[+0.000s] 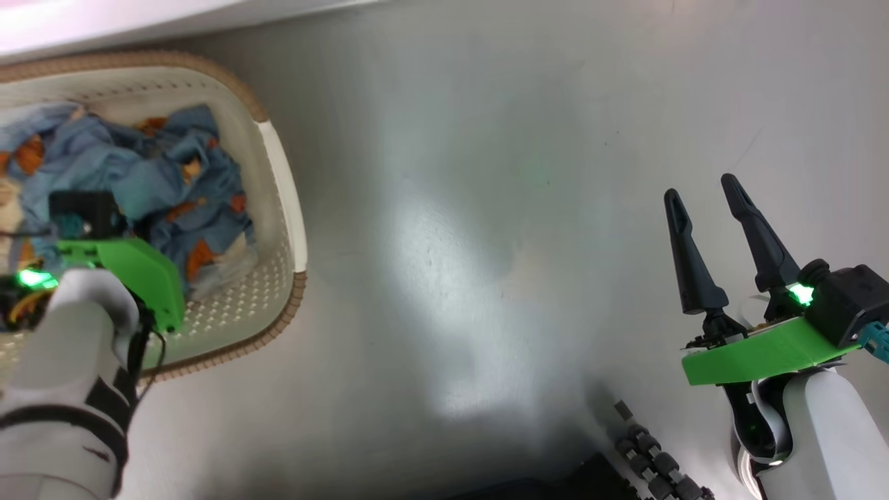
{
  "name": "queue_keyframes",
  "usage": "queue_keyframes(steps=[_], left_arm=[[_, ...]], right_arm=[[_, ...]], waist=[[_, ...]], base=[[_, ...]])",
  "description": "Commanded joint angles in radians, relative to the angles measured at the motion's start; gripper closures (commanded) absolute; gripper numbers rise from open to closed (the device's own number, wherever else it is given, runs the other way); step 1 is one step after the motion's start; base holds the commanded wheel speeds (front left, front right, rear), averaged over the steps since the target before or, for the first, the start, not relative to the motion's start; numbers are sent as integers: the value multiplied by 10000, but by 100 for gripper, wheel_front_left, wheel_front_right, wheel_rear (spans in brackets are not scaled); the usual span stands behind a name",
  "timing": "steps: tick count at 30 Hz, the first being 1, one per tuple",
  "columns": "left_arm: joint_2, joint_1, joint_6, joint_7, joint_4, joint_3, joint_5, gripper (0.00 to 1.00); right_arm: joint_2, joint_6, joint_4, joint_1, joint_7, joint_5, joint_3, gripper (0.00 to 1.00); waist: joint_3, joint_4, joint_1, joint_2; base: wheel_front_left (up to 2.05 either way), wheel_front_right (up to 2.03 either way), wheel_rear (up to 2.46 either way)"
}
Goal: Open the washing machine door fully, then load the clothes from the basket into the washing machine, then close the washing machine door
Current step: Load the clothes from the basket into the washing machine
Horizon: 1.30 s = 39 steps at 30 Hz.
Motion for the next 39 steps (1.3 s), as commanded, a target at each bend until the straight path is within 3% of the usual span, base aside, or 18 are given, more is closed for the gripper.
queue_keyframes(steps=[1,8,18,39], left_arm=[[305,589,67,-134,13,198,-79,100],[-137,1555,223,-636,-138,603,-589,100],[-810,3791,681,-689,-2884,1405,-612,100],[-1437,7530,820,-691,-6351,2893,52,100]], right_arm=[[-42,16,-106,472,-117,6,140,0],[9,16,152,604,-117,-8,57,0],[96,16,515,1192,-117,-49,-58,0],[408,16,961,2871,-117,-196,-83,0]], waist=[[-325,167,0,-1],[-1538,632,0,-1],[-3771,1552,0,-1],[-7404,2550,0,-1]], base=[[0,0,0],[0,0,0],[0,0,0],[0,0,0]])
